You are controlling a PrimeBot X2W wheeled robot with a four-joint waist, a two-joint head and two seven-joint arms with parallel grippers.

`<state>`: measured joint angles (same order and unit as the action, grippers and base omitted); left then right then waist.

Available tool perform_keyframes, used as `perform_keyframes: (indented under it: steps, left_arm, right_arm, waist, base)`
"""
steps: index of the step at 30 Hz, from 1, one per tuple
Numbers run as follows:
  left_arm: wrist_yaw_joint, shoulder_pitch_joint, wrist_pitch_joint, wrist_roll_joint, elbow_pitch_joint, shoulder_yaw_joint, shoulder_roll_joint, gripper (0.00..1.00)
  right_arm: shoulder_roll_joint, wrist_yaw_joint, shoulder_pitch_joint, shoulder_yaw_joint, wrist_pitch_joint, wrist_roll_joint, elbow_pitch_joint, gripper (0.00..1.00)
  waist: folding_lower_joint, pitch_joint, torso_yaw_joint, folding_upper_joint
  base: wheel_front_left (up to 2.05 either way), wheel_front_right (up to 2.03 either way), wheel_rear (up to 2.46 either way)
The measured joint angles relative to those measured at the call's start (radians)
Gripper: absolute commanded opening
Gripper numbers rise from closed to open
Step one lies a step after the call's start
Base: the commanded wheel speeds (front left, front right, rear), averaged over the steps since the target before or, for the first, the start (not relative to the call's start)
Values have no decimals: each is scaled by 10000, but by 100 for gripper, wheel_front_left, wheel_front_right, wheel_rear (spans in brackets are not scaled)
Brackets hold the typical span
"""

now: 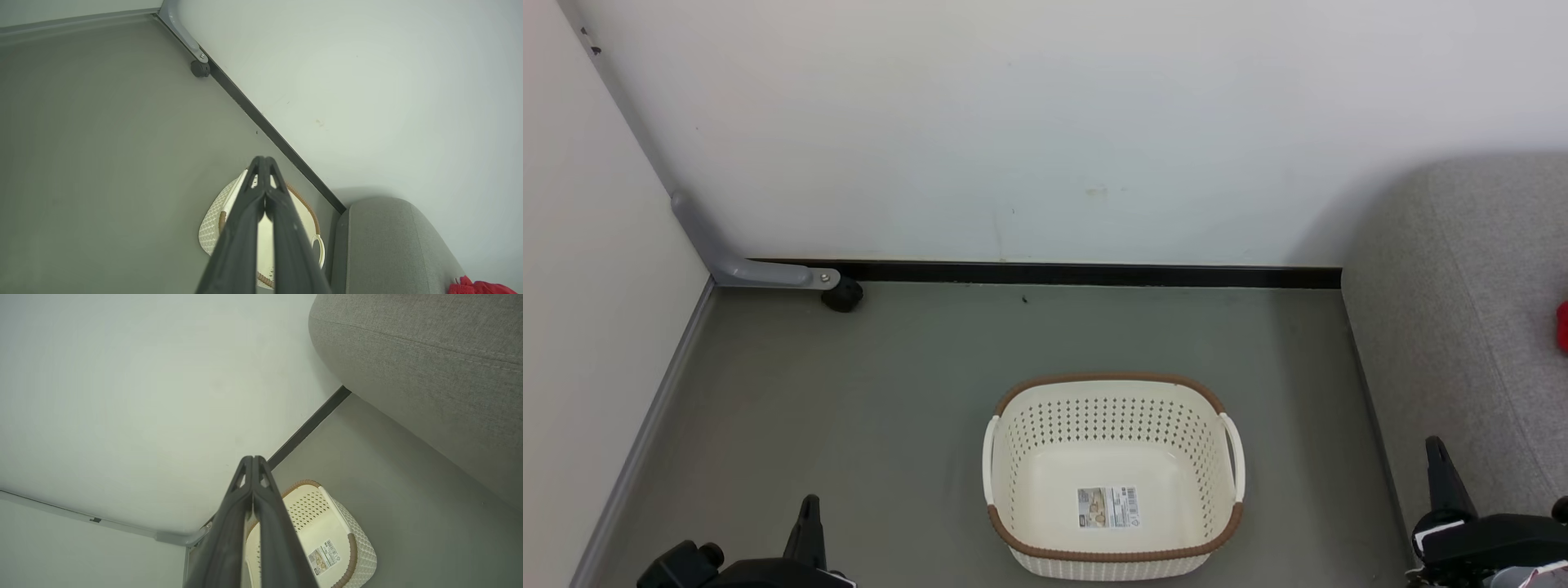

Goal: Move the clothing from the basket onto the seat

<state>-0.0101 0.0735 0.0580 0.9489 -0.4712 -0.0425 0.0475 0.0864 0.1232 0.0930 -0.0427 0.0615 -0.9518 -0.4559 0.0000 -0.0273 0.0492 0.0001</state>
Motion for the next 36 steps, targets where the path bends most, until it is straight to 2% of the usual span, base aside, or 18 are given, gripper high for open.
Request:
perform_keyframes:
  steps: [36]
  left_arm:
    - [-798, 7, -1225, 4479, 1198, 930, -29, 0]
  right_arm:
    - [-295, 0, -1, -679, -1235, -4564, 1076, 0]
  waist:
    - [0, 209, -353, -1]
  base:
    - [0, 0, 0]
